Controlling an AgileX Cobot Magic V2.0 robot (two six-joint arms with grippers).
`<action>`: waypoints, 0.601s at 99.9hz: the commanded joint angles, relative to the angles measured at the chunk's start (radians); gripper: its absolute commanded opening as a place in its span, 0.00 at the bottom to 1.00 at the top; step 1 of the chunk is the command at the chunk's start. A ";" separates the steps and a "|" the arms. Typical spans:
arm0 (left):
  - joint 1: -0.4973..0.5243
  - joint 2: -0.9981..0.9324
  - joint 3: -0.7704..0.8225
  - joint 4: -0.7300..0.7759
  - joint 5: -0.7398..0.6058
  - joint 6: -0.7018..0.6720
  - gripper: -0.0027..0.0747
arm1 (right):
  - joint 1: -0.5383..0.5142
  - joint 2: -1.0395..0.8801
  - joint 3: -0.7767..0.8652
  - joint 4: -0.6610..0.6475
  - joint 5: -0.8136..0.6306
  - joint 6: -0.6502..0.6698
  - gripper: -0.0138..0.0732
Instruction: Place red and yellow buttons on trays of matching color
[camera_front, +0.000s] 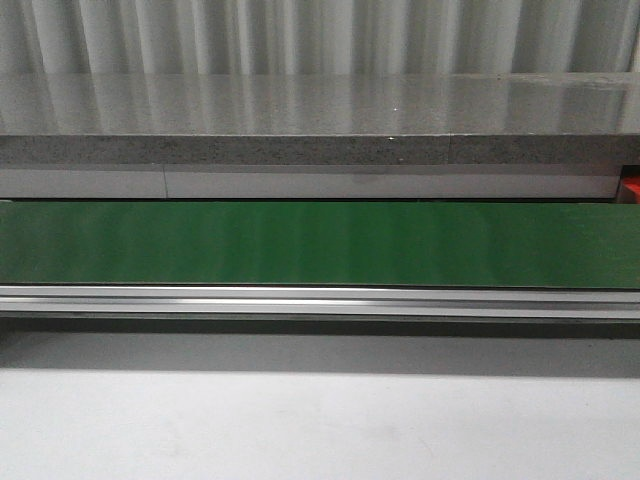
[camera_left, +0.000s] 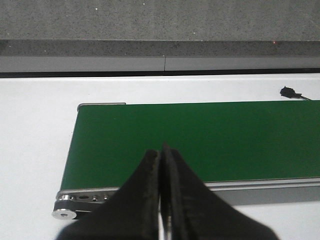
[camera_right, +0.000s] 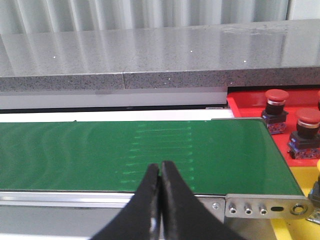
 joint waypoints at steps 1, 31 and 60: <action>-0.009 0.003 -0.029 -0.007 -0.074 -0.005 0.01 | -0.005 -0.018 -0.019 0.002 -0.086 -0.001 0.08; -0.009 0.003 -0.029 -0.007 -0.074 -0.005 0.01 | -0.005 -0.018 -0.019 0.002 -0.086 -0.001 0.08; -0.009 0.003 -0.004 0.090 -0.240 0.002 0.01 | -0.005 -0.018 -0.019 0.002 -0.086 -0.001 0.08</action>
